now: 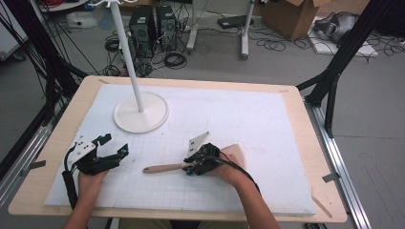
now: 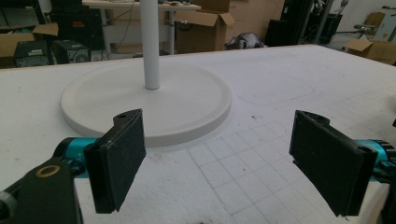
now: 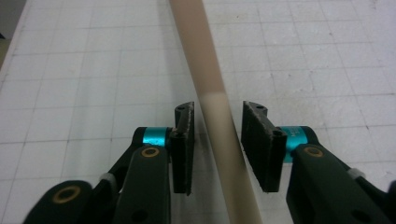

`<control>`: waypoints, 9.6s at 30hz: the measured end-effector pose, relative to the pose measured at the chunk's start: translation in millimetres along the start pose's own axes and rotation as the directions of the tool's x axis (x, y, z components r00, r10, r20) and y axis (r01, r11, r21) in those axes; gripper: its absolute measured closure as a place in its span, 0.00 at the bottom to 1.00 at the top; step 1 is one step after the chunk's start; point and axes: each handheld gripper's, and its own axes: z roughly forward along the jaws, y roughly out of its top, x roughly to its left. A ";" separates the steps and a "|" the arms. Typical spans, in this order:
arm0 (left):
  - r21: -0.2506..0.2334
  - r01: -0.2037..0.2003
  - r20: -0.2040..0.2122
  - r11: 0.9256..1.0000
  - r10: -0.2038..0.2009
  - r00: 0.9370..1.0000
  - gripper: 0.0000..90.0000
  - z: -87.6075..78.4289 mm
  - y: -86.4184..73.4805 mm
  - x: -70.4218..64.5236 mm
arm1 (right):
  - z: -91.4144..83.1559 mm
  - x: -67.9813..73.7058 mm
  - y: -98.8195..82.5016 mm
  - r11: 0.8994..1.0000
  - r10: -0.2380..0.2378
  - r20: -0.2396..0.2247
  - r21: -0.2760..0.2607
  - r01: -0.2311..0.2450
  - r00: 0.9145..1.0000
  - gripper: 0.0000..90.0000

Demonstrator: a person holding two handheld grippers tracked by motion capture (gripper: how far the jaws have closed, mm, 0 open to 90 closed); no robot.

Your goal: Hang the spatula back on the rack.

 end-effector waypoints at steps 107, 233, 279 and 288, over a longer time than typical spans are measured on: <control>0.009 -0.007 0.000 1.000 0.007 1.000 0.23 0.7 -0.1 -0.2 | -136.4 -9.0 38.4 0.806 0.382 0.135 -0.532 -0.258 0.914 0.85; -0.022 0.000 0.019 1.000 0.000 1.000 0.23 -2.5 -1.4 1.1 | -118.5 -141.3 279.6 0.936 0.341 0.213 -0.162 -0.311 0.915 0.85; -0.032 0.002 0.017 0.999 -0.002 1.000 0.23 -3.1 -1.9 0.9 | -180.7 -62.1 104.3 0.817 0.371 0.314 -0.558 -0.146 0.874 0.22; -0.036 0.007 0.020 0.999 -0.006 1.000 0.22 -3.2 -2.0 0.8 | -182.2 -17.2 -8.2 0.791 0.435 0.397 -0.597 -0.132 0.808 0.20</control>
